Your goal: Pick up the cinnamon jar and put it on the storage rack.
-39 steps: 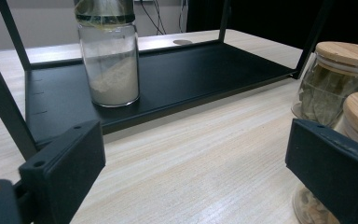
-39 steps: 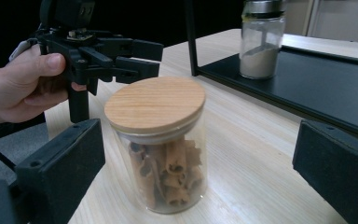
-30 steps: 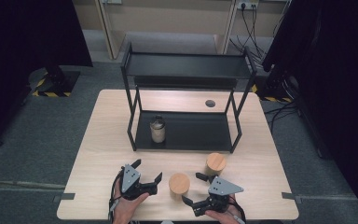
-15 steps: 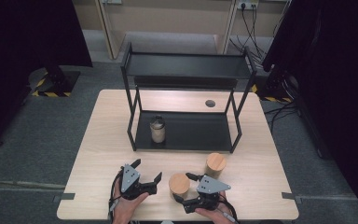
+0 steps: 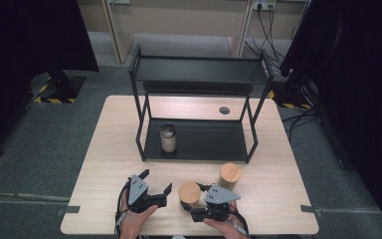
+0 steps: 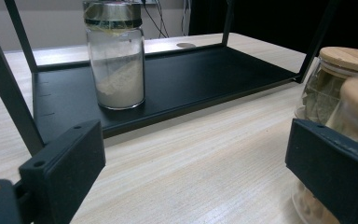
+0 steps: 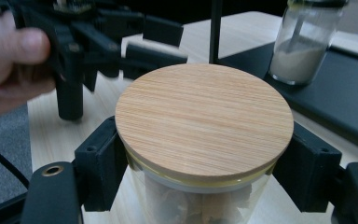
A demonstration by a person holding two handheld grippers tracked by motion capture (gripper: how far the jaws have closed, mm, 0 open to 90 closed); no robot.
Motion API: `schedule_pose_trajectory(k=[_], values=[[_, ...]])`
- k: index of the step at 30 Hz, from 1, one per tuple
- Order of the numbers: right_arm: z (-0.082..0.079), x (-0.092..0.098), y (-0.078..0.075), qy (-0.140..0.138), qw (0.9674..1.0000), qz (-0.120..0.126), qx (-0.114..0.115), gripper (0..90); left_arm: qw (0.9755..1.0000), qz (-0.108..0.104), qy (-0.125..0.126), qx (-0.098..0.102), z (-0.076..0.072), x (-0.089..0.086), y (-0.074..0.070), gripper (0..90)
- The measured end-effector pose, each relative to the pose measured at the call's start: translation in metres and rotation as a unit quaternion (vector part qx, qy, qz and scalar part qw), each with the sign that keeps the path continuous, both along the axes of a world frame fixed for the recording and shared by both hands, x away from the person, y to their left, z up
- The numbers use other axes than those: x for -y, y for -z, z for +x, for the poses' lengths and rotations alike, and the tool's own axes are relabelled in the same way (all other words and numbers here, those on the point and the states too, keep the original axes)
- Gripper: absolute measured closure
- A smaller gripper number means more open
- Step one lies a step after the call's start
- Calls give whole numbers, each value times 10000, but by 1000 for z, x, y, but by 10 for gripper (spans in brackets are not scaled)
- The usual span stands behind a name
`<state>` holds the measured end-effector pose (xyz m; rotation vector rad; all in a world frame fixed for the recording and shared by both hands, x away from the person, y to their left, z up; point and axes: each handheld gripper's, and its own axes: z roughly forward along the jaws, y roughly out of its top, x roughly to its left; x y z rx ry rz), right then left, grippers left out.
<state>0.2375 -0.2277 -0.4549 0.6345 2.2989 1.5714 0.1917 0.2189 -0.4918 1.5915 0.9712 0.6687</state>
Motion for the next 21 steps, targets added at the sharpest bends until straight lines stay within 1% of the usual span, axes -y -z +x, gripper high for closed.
schedule_pose_trajectory(k=[5, 8, 11, 14, 16, 21], values=[[7, -2, -19, 17, 10000, -11, 19, 259, 10000, -12, -13, 0, 0, 0, 0, 41], [10, -8, -28, 113, 9999, -54, 19, 259, 10000, -11, -20, -12, 0, 0, 0, 41], [14, -18, -34, 354, 9993, -89, -24, 259, 10000, -11, -35, -20, 0, 0, 0, 41], [19, -25, -36, 588, 9982, -68, -65, 259, 10000, 14, -33, -20, 1, 0, 1, 41], [24, -32, -38, 821, 9966, -50, -90, 259, 10000, 15, -29, -24, 1, 0, 1, 42], [31, -46, -41, 1137, 9935, -67, -84, 259, 10000, 10, -33, -11, 1, -1, 1, 42]])
